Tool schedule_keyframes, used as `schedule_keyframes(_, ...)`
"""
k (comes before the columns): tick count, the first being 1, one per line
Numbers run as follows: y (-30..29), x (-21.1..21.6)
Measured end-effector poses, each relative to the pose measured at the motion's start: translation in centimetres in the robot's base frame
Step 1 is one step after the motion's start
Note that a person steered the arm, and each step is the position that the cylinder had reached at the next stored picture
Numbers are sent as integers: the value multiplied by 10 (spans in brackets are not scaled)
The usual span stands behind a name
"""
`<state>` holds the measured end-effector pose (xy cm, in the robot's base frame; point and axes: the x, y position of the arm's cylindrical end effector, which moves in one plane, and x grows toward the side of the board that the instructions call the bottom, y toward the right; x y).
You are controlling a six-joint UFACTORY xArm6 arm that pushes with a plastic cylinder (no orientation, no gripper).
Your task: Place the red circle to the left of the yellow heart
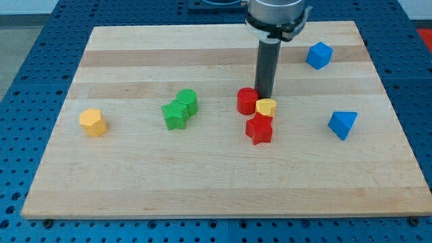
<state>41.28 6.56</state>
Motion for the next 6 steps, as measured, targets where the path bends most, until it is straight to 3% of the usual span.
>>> schedule_keyframes(2, 0, -41)
schedule_keyframes(4, -41, -13)
schedule_keyframes(6, -35, -7)
